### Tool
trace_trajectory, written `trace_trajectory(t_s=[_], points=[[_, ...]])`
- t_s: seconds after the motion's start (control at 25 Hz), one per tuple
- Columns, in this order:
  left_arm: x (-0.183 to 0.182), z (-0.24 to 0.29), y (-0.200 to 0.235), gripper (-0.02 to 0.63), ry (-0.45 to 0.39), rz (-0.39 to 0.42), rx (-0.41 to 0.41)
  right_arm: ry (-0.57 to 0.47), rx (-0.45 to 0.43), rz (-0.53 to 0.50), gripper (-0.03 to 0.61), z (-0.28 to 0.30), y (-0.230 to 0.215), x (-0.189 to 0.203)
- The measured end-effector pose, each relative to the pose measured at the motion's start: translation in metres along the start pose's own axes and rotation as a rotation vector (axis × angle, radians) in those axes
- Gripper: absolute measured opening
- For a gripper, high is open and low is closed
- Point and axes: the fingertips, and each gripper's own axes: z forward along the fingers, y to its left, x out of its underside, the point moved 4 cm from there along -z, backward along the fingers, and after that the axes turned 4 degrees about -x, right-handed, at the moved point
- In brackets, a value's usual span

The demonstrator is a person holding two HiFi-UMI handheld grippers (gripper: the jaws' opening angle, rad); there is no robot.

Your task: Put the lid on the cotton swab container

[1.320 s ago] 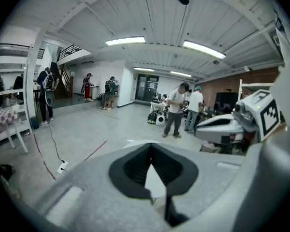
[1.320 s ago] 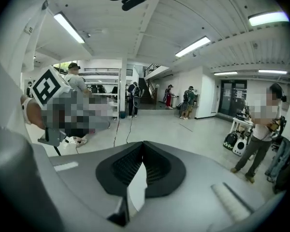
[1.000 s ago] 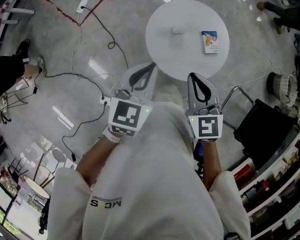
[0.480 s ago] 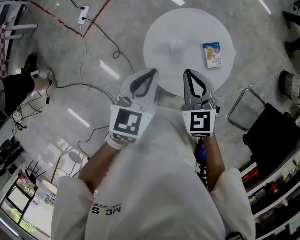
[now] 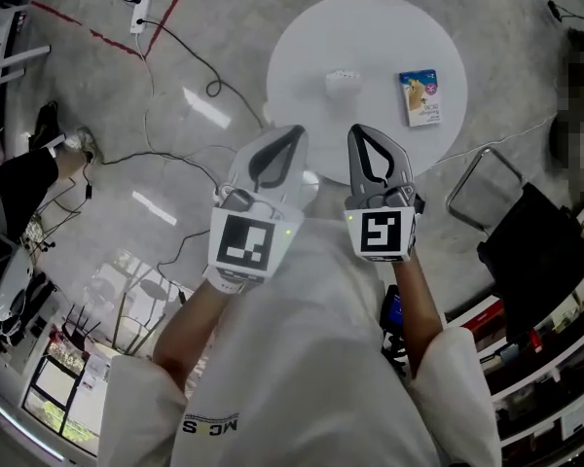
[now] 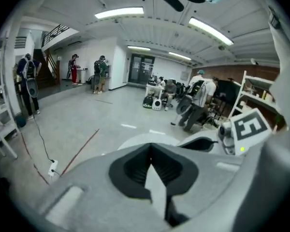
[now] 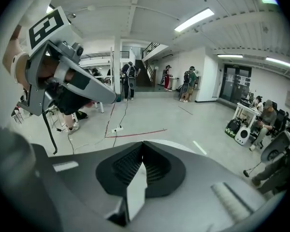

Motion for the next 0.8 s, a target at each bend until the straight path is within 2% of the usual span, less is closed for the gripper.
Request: trace_trajectory(t_s=[0.2,0.48,0.8], points=[[0.017,0.029,0.009,0.000,0.015,-0.010,0.004,0.029,-0.002,0.015,-0.003,0.032,-0.011,0.015],[0.037,0.048,0.023,0.000,0.027,0.004,0.010,0.081,0.014,-0.046,-0.003,0.066,-0.015,0.027],[0.052,0.063,0.029,-0.001,0.027,-0.042,0.003,0.151,0.003,-0.067,-0.003,0.098,-0.022,0.056]])
